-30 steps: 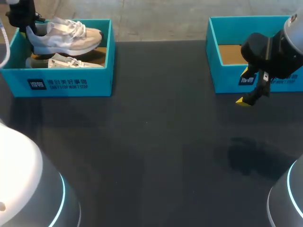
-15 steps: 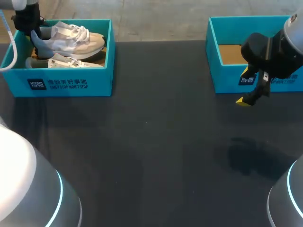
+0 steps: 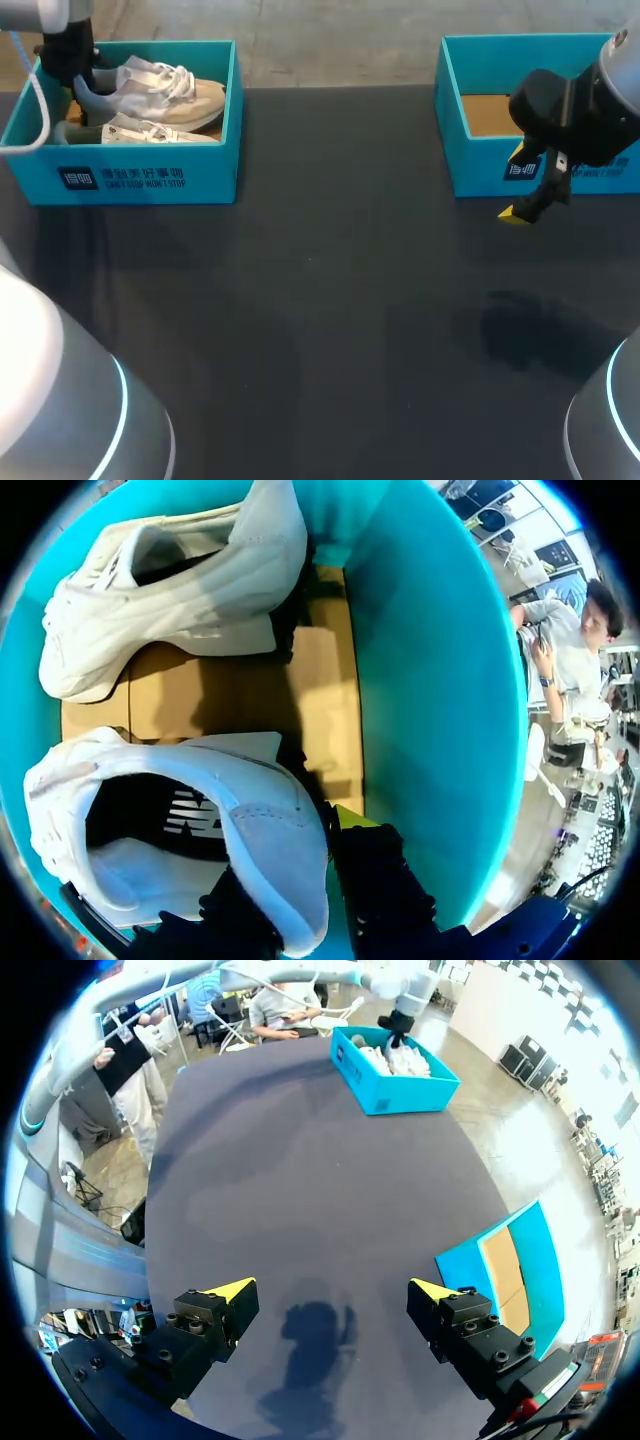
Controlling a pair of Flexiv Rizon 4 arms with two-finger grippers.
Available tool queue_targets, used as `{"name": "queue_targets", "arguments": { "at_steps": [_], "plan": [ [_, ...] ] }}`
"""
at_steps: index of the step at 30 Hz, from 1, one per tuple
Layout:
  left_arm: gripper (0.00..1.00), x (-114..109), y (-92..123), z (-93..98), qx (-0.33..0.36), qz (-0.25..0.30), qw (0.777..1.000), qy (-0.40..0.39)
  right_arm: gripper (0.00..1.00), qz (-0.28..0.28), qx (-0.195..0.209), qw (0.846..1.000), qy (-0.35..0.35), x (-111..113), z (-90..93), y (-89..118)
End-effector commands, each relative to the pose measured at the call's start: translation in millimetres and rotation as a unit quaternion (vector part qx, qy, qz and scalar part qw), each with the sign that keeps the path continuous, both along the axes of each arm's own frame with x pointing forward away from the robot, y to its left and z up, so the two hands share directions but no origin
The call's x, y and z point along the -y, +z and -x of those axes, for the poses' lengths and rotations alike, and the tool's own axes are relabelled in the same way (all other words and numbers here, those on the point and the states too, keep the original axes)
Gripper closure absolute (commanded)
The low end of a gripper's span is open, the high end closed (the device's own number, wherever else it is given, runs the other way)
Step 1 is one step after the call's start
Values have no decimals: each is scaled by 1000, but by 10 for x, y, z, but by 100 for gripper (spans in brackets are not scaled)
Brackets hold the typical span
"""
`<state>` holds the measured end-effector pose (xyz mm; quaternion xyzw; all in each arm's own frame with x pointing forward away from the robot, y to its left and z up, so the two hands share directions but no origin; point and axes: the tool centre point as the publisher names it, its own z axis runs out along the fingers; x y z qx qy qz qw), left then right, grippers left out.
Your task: Take the shoe out of the shoebox, open the shoe tongue, remove and reinsert the insole, then place the shoe into the shoebox
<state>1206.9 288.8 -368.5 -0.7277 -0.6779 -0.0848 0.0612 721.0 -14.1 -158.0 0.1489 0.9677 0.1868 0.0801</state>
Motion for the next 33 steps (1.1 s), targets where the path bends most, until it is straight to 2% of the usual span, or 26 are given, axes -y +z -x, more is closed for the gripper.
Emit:
{"name": "queue_targets", "arguments": {
  "at_steps": [1,15,16,18,20,33],
  "plan": [
    [100,2,-52,-121,-12,-4,1000,3,0,1,-1,1000,0,-10,-16,-10],
    [100,-30,-167,-123,-33,-7,999,12,0,1,-1,1000,0,-10,-16,-10],
    [91,-31,-167,-123,-36,-8,999,11,0,1,-1,1000,0,-10,-16,-10],
    [51,-37,-160,-116,-37,-9,999,10,0,1,-1,1000,0,-10,-16,-10],
    [0,-42,-123,-103,-39,-5,999,9,0,1,-1,1000,0,-10,-16,-10],
    [0,21,314,14,-24,37,999,-10,0,1,-1,1000,0,-10,-16,-10]
  ]
}}
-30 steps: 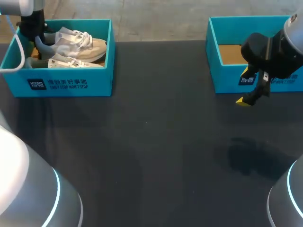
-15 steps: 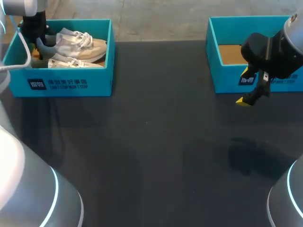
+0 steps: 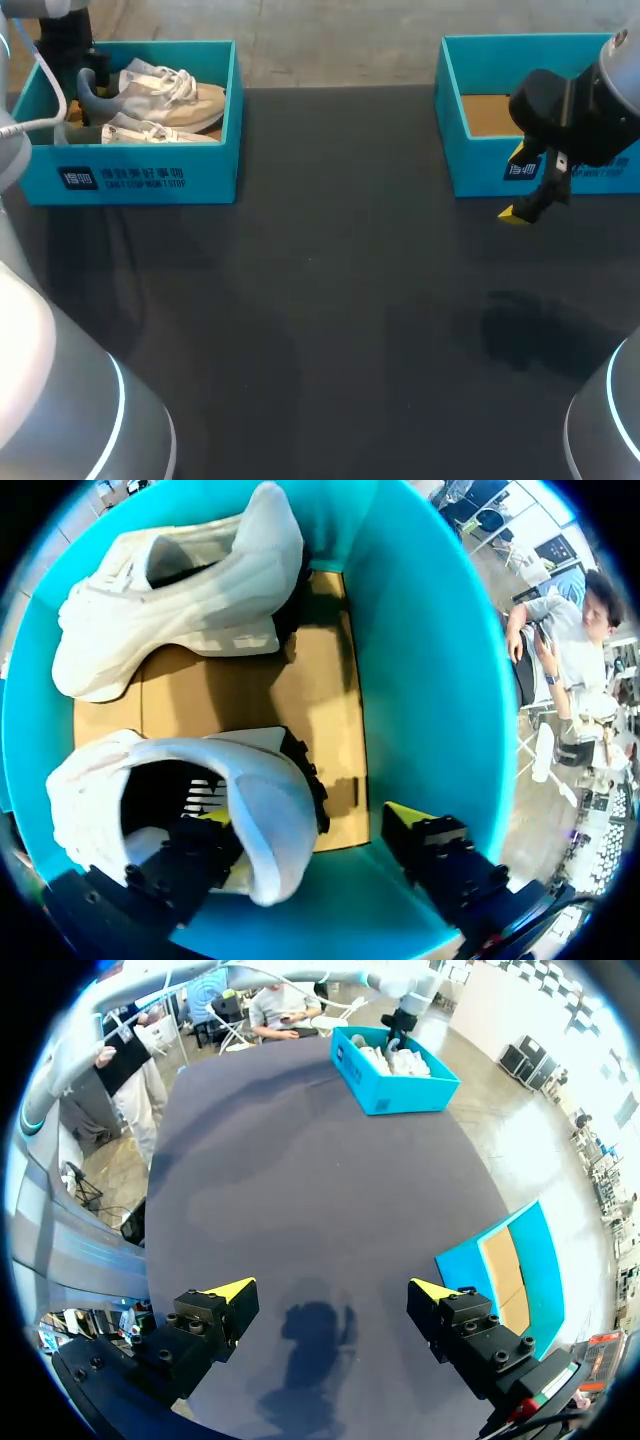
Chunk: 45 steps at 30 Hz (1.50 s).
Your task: Take the shoe out of the shoebox, open the shoe tongue, remove and reinsert the insole, then place the shoe into the shoebox
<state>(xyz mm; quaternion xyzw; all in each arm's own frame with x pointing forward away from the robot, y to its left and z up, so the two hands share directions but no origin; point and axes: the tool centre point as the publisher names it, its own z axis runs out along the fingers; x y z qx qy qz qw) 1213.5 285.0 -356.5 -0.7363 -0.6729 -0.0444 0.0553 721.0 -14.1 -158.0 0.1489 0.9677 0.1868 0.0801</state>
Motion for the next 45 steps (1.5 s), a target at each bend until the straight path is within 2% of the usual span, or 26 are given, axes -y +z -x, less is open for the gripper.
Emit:
{"name": "queue_targets", "arguments": {
  "at_steps": [1,9,17,26,37,45],
  "plan": [
    [0,-7,237,93,3,13,1000,-4,0,1,-1,1000,0,-10,-16,-10],
    [0,49,526,247,12,48,999,-8,0,1,-1,1000,0,-10,-16,-10],
    [0,101,709,499,18,69,997,-6,0,1,-1,1000,0,-10,-16,-10],
    [0,158,747,837,28,78,997,-5,0,1,-1,1000,0,-10,-16,-10],
    [0,105,763,1160,27,77,997,-13,0,1,-1,1000,0,-10,-16,-10],
    [0,98,755,1195,26,70,997,-14,0,1,-1,1000,0,-10,-16,-10]
  ]
}}
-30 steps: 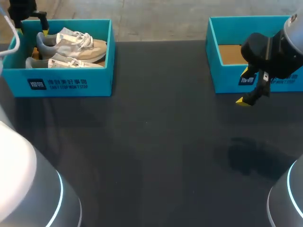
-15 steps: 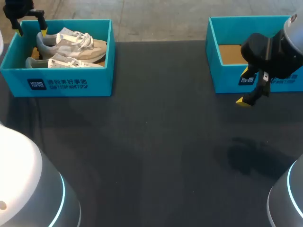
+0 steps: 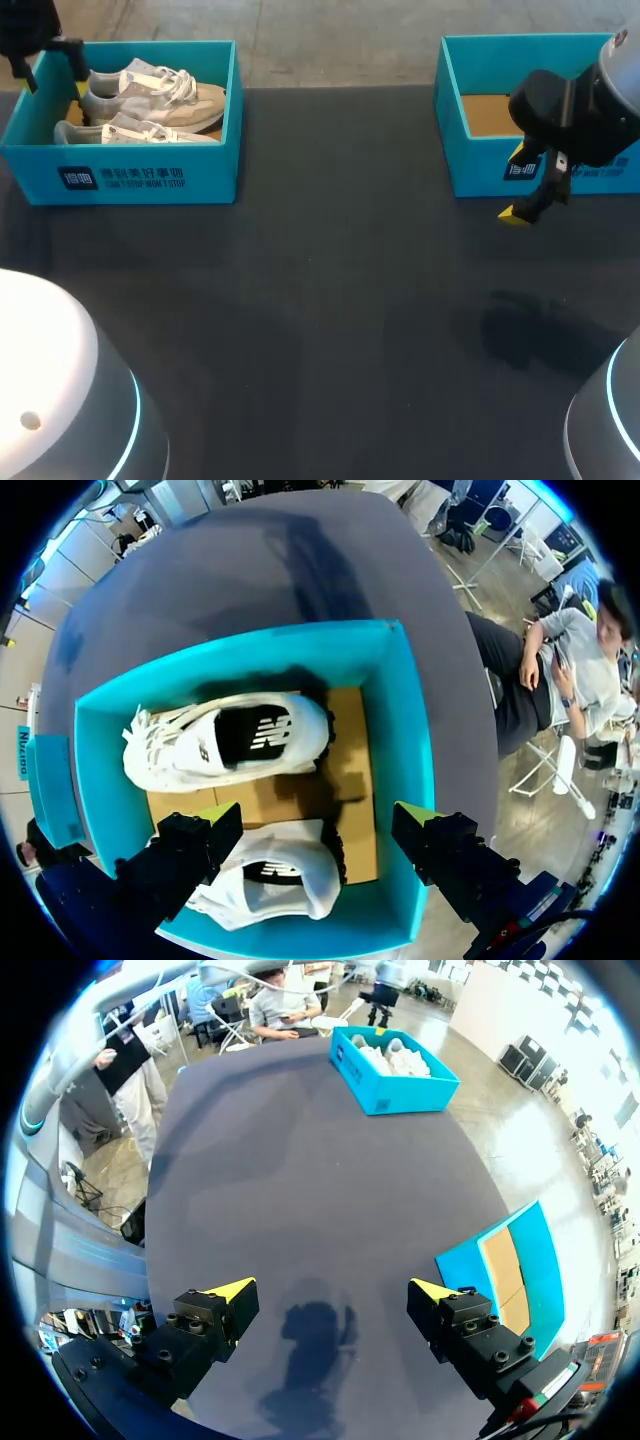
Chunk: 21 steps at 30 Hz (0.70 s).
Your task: Take the shoe out of the shoebox, open the shoe tongue, remove and reinsert the insole, then place the shoe into the shoebox
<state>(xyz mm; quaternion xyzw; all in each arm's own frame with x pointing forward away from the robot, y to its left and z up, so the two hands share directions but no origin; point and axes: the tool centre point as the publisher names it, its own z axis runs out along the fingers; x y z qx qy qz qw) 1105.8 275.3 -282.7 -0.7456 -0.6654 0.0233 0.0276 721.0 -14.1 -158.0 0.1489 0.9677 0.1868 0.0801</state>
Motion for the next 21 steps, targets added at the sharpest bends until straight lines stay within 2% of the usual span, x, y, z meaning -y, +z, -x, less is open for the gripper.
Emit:
{"name": "queue_targets", "arguments": {
  "at_steps": [1,14,21],
  "plan": [
    [0,1,17,119,58,4,998,-1,0,1,-1,1000,0,-10,-16,-10],
    [0,1,17,119,58,4,998,-1,0,1,-1,1000,0,-10,-16,-10],
    [0,-5,-37,294,39,2,999,4,0,1,-1,1000,0,-10,-16,-10]
  ]
}}
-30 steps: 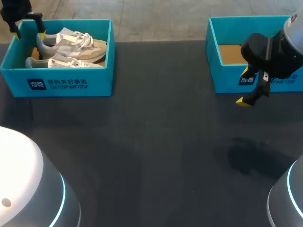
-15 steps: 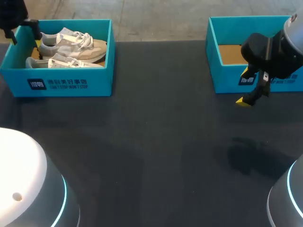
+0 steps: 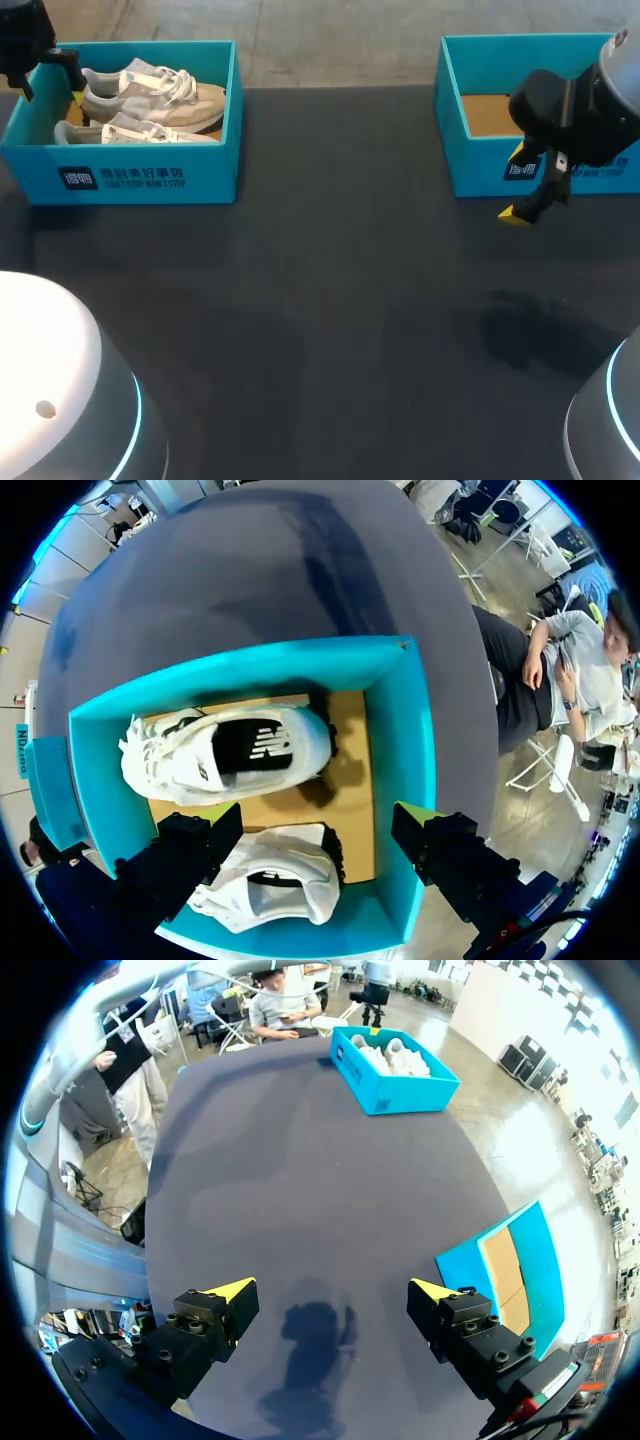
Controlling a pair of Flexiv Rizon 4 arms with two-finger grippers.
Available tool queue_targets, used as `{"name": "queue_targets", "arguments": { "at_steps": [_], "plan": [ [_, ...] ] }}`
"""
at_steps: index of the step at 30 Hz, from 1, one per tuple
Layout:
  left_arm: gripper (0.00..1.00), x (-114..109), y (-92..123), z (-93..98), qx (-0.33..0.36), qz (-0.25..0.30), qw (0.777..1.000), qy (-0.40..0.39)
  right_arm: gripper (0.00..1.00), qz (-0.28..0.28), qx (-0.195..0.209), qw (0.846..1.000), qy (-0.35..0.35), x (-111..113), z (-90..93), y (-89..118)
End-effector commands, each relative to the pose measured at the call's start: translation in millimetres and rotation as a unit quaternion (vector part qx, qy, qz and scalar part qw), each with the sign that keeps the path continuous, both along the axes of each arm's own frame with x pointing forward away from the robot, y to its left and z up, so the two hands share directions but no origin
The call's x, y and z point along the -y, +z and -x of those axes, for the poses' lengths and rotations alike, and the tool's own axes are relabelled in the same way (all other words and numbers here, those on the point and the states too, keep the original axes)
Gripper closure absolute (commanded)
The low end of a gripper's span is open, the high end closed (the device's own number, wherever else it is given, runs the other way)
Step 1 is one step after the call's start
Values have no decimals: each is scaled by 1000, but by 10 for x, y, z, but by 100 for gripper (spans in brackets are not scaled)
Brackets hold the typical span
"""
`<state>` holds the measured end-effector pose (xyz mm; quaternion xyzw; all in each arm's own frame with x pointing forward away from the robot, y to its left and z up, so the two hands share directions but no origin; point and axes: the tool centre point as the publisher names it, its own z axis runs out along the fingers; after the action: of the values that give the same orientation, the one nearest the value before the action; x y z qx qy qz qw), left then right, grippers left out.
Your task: Take the shoe out of the shoebox, open the shoe tongue, remove and reinsert the insole, then place the shoe into the shoebox
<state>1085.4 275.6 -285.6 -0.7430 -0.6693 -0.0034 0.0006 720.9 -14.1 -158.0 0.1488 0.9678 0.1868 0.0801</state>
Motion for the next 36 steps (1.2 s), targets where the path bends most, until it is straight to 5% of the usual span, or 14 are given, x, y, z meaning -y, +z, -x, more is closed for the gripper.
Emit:
{"name": "queue_targets", "arguments": {
  "at_steps": [1,9,10,24,36],
  "plan": [
    [0,-2,-17,118,1,1,1000,-3,0,1,-1,1000,-1,-10,-17,-10],
    [0,-27,-130,246,-6,11,1000,-10,0,1,-1,1000,-1,-10,-17,-10],
    [23,-24,-155,265,-7,12,1000,-11,0,1,-1,1000,-1,-10,-17,-10],
    [49,33,-383,358,-26,11,999,-20,0,1,-1,1000,-1,-10,-17,-10],
    [51,13,-507,442,-25,6,999,-26,0,1,-1,1000,-1,-10,-17,-10]
  ]
}}
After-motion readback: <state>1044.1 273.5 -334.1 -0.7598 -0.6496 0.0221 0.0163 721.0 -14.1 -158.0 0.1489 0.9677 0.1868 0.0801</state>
